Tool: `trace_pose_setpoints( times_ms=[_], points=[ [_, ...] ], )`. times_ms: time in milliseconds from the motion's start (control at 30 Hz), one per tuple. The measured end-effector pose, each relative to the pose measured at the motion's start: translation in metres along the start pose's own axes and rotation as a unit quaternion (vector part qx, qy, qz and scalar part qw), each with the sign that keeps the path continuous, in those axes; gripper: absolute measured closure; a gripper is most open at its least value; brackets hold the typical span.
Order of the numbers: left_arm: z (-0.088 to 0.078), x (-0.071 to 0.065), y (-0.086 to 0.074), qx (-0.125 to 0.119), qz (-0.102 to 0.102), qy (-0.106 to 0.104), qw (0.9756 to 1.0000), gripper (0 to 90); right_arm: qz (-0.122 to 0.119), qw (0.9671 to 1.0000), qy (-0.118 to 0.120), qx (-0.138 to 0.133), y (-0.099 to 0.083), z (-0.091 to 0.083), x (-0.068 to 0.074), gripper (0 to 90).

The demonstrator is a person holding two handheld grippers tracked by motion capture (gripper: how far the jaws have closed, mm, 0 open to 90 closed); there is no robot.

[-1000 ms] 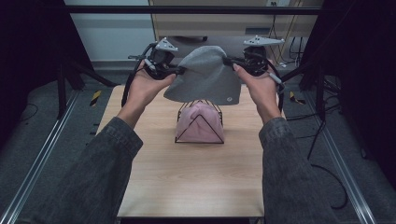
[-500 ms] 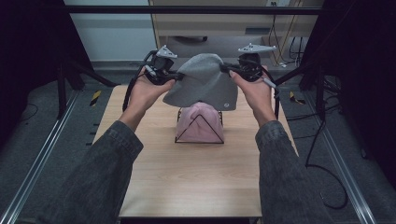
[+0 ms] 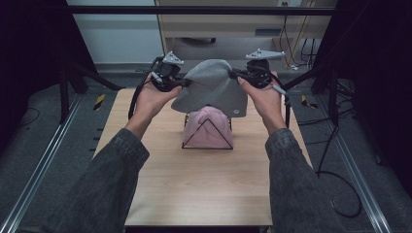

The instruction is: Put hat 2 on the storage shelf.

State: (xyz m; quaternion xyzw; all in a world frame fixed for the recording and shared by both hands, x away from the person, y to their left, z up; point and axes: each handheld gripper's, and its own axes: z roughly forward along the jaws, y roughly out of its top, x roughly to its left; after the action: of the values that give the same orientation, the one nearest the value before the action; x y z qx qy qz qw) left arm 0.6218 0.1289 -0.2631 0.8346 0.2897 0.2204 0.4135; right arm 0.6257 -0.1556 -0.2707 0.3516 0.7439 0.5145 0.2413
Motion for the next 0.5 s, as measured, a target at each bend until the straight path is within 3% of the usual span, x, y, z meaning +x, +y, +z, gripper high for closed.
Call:
trace_pose_setpoints(
  times_ms=[500],
  points=[
    [0.013,-0.001,-0.02,0.013,-0.006,-0.003,0.9999,86.9,-0.006,0.9997,0.0,0.025,-0.021,0.008,0.003,85.8]
  ],
)
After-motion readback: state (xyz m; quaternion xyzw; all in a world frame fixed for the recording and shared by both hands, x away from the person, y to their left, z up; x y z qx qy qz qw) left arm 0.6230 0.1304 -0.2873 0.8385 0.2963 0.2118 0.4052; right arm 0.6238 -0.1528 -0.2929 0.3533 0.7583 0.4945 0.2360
